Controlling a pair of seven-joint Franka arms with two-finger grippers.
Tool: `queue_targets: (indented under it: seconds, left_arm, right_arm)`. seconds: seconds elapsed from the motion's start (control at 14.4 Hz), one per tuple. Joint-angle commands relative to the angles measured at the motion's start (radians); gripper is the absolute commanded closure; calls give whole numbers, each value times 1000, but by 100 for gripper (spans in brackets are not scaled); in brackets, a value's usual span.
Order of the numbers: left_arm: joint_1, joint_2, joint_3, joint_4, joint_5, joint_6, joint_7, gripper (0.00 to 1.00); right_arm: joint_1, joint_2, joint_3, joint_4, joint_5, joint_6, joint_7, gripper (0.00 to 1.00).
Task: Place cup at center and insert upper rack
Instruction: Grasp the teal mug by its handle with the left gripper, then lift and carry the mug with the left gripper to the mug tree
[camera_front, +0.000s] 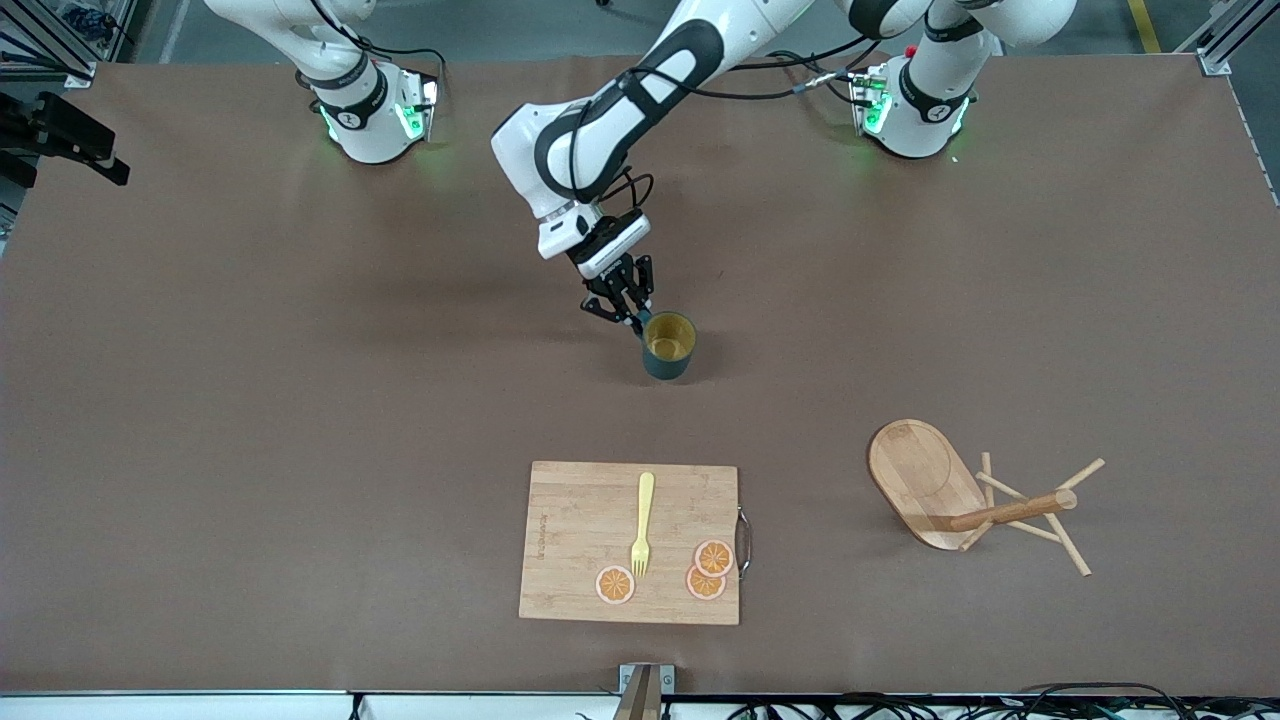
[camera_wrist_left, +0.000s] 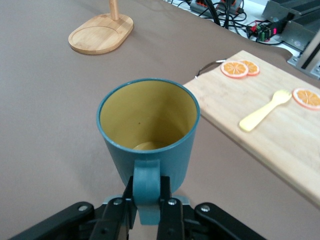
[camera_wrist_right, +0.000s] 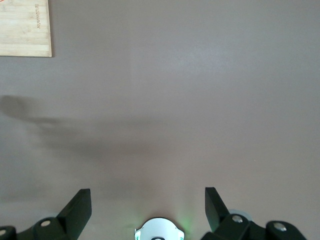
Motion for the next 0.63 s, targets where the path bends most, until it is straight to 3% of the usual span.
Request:
queue_targets:
  seconds: [0.0, 0.28, 0.56]
  left_arm:
    - [52, -77, -9, -5, -79, 12, 77, 99]
    - [169, -201, -6, -6, -185, 125, 139, 99]
    - [324, -300, -3, -8, -417, 133, 381, 99]
  right_arm:
    - [-3, -20, 3, -17, 8, 6, 8, 0]
    - [-3, -20, 3, -17, 8, 5, 7, 0]
    - [-1, -20, 3, -17, 6, 5, 7, 0]
